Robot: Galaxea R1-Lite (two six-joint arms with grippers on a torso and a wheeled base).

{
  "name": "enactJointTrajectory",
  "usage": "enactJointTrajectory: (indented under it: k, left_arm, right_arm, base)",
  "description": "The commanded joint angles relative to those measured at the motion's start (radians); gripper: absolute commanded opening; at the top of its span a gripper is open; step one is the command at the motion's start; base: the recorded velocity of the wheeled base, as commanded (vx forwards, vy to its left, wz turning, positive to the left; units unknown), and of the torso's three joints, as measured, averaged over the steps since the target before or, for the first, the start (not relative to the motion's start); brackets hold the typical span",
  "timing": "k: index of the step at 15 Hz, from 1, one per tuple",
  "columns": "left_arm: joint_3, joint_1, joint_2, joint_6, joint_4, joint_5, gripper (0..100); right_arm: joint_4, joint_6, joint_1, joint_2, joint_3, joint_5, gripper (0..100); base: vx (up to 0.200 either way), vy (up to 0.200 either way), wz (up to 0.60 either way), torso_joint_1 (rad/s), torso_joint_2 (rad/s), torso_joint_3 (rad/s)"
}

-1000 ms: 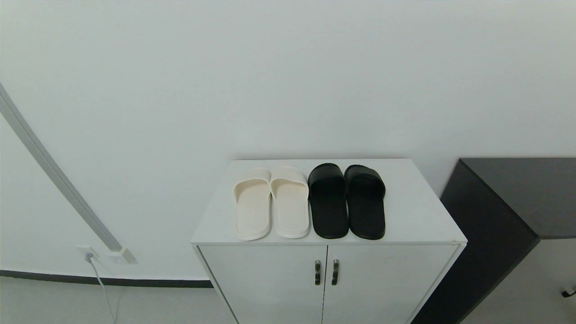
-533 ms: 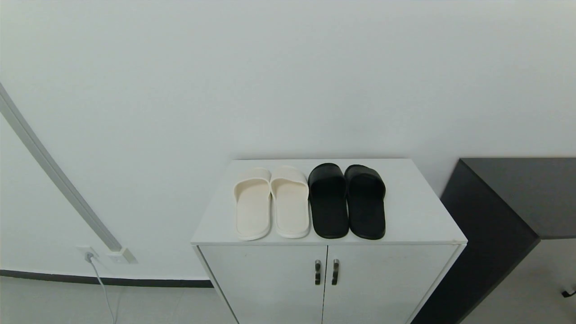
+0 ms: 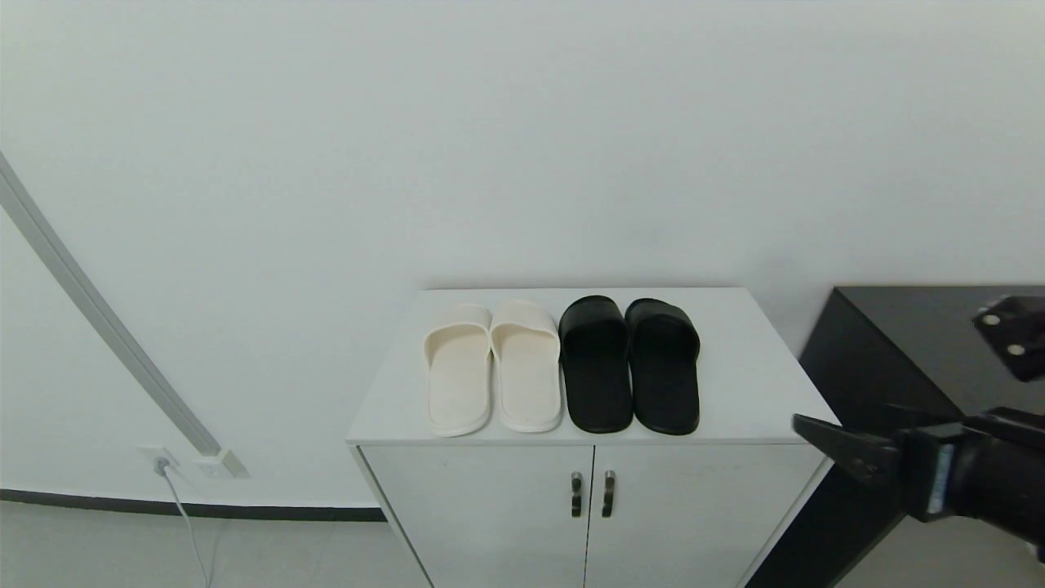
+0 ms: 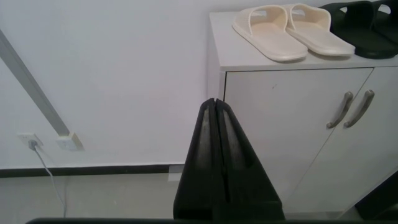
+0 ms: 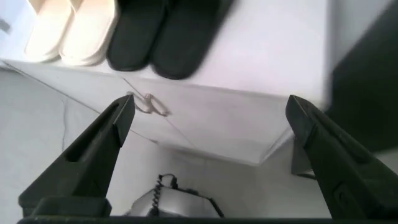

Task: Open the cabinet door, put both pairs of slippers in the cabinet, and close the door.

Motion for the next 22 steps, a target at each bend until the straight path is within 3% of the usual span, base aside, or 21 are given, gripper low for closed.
enactJointTrajectory:
  k: [1, 3, 7, 12, 16, 22]
  left_arm:
    - [0.000, 0.000, 0.001, 0.000, 0.000, 0.001, 0]
    - [0.000, 0.000, 0.001, -0.003, 0.000, 0.001, 0]
    - [0.000, 0.000, 0.001, -0.003, 0.000, 0.001, 0]
    - [0.000, 0.000, 0.001, -0.003, 0.000, 0.001, 0]
    - [0.000, 0.000, 0.001, -0.003, 0.000, 0.001, 0]
    - [0.000, 0.000, 0.001, -0.003, 0.000, 0.001, 0]
  right_arm:
    - [-0.035, 0.038, 0.080, 0.243, -0.149, -0.043, 100]
    - [-0.108, 0.052, 0.086, 0.372, -0.218, -0.074, 100]
    - [-0.270, 0.042, 0.102, 0.639, -0.352, -0.267, 100]
    - [-0.281, 0.033, 0.099, 0.843, -0.577, -0.330, 100]
    - [-0.354, -0.068, 0.046, 0.966, -0.669, -0.355, 100]
    - [-0.385, -0.096, -0.003, 1.081, -0.775, -0.353, 100]
  base:
    - [0.000, 0.000, 0.00, 0.000, 0.00, 0.000]
    - [0.000, 0.000, 0.00, 0.000, 0.00, 0.000]
    - [0.000, 0.000, 0.00, 0.000, 0.00, 0.000]
    - [0.000, 0.000, 0.00, 0.000, 0.00, 0.000]
    - [0.000, 0.000, 0.00, 0.000, 0.00, 0.000]
    - [0.000, 0.000, 0.00, 0.000, 0.00, 0.000]
